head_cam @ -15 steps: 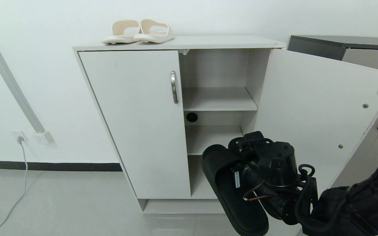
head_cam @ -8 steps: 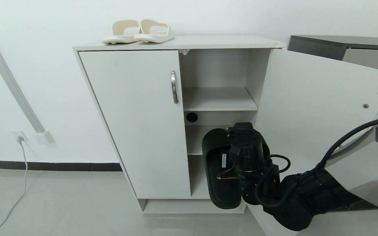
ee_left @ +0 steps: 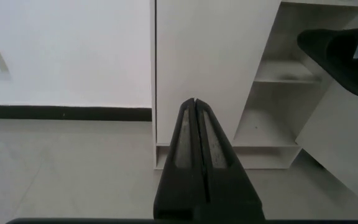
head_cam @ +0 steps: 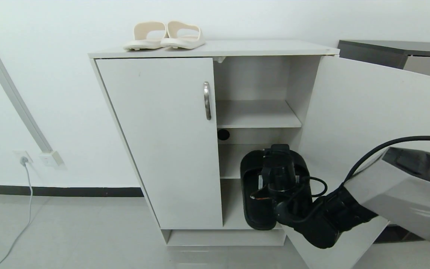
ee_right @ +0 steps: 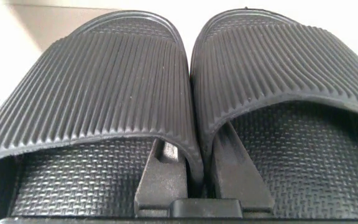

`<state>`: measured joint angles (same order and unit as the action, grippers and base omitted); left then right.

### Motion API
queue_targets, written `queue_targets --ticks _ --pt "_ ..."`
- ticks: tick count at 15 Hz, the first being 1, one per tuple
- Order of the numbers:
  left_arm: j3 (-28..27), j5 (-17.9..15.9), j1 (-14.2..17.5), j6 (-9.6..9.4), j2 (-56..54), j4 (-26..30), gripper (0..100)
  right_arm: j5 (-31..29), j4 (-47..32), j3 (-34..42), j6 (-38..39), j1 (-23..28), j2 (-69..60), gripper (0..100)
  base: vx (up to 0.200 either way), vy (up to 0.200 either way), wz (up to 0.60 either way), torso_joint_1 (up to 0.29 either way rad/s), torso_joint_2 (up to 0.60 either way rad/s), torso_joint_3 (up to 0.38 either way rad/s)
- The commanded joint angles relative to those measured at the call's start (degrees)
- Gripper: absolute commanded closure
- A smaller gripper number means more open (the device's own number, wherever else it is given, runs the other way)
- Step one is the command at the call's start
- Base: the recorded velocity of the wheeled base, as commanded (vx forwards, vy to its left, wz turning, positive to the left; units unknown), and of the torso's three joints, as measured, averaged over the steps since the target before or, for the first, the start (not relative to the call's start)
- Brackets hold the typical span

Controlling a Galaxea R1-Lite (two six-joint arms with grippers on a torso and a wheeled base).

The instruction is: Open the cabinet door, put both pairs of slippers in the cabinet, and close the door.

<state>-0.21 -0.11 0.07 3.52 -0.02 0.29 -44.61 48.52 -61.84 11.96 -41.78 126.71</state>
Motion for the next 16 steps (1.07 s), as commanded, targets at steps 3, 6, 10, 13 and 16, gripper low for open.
queue_targets --ticks 3,6,10,13,16 --pt "0.03 0.11 0.01 0.08 0.11 -0.03 100 1.54 3.07 -1.26 -0.01 1.08 4.78 100 0.0 0.0 0.0 0.0 0.0 0.0" --pt "0.03 0.02 0.01 0.17 0.11 -0.03 100 5.67 7.82 0.5 -0.27 1.08 6.09 100 0.0 0.0 0.0 0.0 0.0 0.0" --pt "0.03 0.02 0.01 0.26 0.11 -0.03 100 7.25 8.43 0.06 -0.27 0.47 7.85 100 0.0 0.0 0.0 0.0 0.0 0.0" --pt "0.03 0.02 0.01 0.34 0.11 -0.03 100 7.43 8.35 -0.03 -0.27 0.2 8.29 100 0.0 0.0 0.0 0.0 0.0 0.0" --pt "0.03 0.02 0.01 0.34 0.11 -0.03 100 7.69 8.35 -0.12 -0.27 0.03 8.55 100 0.0 0.0 0.0 0.003 0.0 -0.086"
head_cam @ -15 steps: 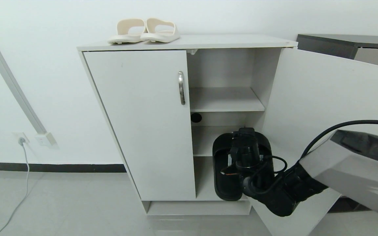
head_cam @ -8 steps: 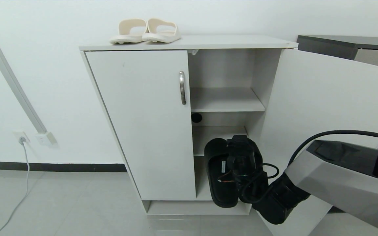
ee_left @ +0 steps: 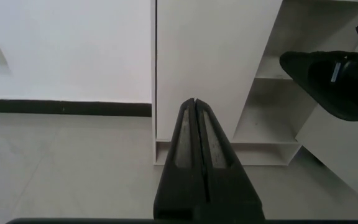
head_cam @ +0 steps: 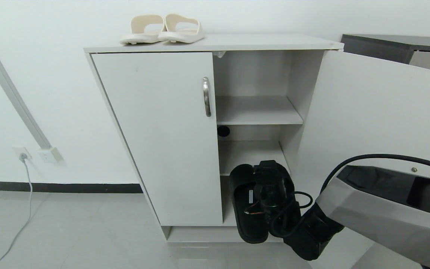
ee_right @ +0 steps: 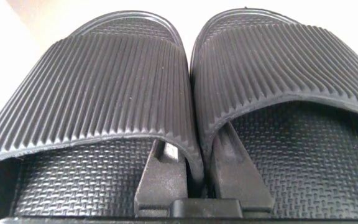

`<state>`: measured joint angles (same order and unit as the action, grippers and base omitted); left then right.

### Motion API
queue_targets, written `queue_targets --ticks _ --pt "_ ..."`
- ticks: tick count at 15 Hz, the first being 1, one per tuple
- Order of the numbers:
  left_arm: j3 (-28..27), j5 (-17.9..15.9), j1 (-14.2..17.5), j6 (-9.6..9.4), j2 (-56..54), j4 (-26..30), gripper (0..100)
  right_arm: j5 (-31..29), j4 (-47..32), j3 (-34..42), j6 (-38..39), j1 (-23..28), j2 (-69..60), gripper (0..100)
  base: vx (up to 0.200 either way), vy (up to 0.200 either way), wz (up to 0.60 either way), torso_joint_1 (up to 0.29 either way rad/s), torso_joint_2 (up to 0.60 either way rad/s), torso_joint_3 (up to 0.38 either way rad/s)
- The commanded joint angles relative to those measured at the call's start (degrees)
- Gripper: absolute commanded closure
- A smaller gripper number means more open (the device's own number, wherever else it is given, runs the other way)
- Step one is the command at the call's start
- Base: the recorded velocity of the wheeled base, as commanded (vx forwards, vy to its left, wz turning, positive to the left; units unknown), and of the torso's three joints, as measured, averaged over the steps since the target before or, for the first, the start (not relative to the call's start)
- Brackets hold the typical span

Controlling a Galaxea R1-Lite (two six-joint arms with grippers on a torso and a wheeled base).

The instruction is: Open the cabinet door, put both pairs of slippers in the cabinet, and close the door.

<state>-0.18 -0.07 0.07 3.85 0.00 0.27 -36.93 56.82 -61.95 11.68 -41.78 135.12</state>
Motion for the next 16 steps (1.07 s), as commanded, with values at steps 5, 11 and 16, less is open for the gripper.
queue_targets --ticks 5,11,16 --pt "0.01 -0.1 0.01 0.01 0.09 0.0 100 -0.25 0.13 -2.38 0.01 -0.32 2.78 100 0.0 0.0 0.0 0.003 0.0 -0.19" --pt "0.01 -0.01 0.01 0.01 0.09 -0.09 100 -1.66 8.75 -4.14 -3.5 -0.41 4.89 100 0.0 0.0 0.0 0.002 0.0 -0.066" --pt "0.01 0.07 0.01 0.01 0.09 0.0 100 -1.57 9.19 -3.61 -3.77 -0.5 5.94 100 0.0 0.0 0.0 0.0 0.0 0.0"
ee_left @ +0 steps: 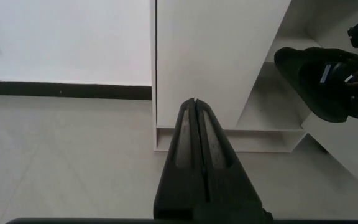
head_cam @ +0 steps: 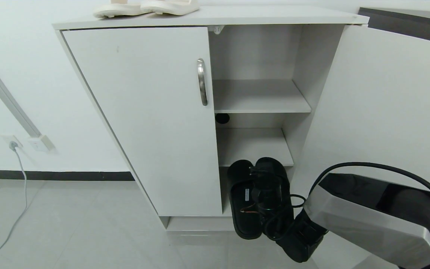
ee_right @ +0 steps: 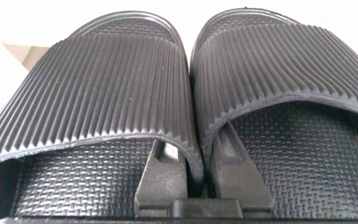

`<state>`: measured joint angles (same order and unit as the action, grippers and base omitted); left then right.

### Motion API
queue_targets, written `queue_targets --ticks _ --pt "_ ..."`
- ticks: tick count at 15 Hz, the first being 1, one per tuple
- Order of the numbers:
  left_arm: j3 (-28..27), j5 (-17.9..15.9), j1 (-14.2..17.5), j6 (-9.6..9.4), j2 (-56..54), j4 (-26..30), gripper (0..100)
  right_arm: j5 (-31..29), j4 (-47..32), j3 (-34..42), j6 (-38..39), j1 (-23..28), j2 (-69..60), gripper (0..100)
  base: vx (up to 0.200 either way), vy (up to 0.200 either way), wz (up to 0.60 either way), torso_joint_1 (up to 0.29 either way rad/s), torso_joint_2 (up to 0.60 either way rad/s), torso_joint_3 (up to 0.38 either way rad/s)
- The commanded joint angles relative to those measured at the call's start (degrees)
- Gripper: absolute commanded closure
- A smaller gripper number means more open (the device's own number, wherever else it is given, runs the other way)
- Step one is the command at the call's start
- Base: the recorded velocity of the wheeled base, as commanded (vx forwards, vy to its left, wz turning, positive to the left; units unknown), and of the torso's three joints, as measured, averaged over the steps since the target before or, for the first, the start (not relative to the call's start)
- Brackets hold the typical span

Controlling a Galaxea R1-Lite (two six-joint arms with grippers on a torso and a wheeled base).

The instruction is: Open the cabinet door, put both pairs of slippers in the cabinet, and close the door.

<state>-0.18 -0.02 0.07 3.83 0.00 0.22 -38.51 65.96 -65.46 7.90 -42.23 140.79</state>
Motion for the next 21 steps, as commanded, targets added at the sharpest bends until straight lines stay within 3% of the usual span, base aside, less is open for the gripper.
queue_targets --ticks 1,8,15,17,21 --pt "0.01 -0.06 0.01 0.04 0.09 0.04 100 0.01 0.04 -0.19 0.01 -0.05 0.28 100 0.0 0.0 0.0 0.0 0.0 0.0" --pt "0.01 -0.06 0.01 -0.05 0.09 0.04 100 -0.07 1.1 -0.28 -1.75 0.04 0.19 100 0.2 0.0 0.0 0.002 0.0 0.0" --pt "0.01 0.02 0.01 0.04 0.09 -0.04 100 0.28 -2.86 -6.43 -2.01 1.97 2.38 100 0.0 0.0 0.0 0.0 0.0 0.0" --pt "0.01 0.02 0.01 0.04 0.09 0.04 100 0.54 -6.99 -12.58 -2.01 3.2 3.88 100 0.0 0.0 0.0 0.0 0.0 0.0" --pt "0.01 0.2 0.01 -0.05 0.09 0.04 100 0.54 -20.08 -31.74 -2.01 5.84 10.03 100 0.0 0.0 0.0 0.0 0.0 0.0"
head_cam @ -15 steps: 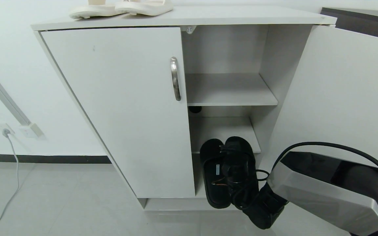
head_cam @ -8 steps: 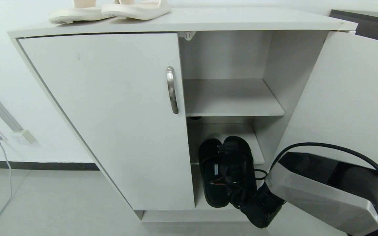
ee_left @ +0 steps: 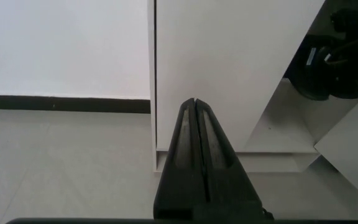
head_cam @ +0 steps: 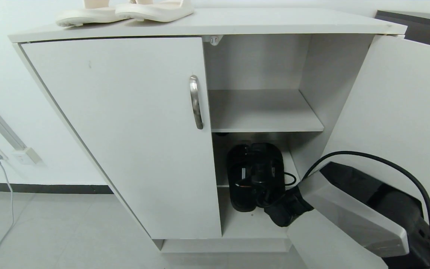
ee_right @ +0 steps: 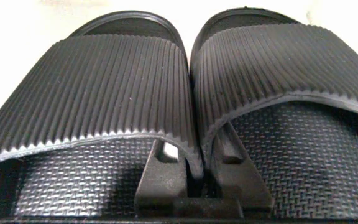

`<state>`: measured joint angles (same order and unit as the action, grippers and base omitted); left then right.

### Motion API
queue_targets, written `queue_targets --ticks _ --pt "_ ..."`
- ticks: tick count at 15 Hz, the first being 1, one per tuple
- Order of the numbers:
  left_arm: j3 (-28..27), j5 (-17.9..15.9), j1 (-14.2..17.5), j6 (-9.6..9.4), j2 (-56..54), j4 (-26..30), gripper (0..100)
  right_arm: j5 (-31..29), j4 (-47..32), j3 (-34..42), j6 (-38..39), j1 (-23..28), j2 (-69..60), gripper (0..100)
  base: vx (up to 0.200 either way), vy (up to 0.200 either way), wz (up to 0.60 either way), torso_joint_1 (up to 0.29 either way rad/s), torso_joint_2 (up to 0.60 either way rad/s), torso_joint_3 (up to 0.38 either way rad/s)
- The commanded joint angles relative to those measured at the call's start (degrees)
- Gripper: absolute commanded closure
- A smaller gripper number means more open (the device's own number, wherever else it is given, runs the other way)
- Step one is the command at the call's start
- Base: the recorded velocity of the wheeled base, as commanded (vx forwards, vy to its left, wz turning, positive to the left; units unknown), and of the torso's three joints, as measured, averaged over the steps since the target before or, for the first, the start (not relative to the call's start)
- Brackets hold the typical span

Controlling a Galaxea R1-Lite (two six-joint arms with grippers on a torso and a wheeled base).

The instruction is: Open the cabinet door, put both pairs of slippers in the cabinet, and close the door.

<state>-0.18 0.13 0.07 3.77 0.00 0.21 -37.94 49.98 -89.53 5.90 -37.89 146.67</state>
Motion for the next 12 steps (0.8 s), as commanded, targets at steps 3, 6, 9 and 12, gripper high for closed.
queue_targets --ticks 3,6,9,12 --pt "0.01 0.39 0.01 0.01 0.09 0.06 100 0.06 -12.45 -19.9 -0.01 2.29 8.02 100 0.0 0.0 0.0 0.0 0.0 0.0" --pt "0.01 0.39 0.01 0.01 0.09 -0.03 100 0.94 -17.73 -25.06 -0.01 3.44 11.27 100 0.0 0.0 0.0 0.0 0.0 0.0" --pt "0.01 0.39 0.01 0.01 0.09 -0.03 100 1.73 -17.81 -25.06 -0.01 4.14 11.01 100 0.0 0.0 0.0 0.0 0.0 0.0" --pt "0.01 0.39 0.01 0.01 0.09 0.06 100 1.81 -17.73 -25.06 -0.01 4.49 9.17 100 0.0 0.0 0.0 0.0 0.0 0.0"
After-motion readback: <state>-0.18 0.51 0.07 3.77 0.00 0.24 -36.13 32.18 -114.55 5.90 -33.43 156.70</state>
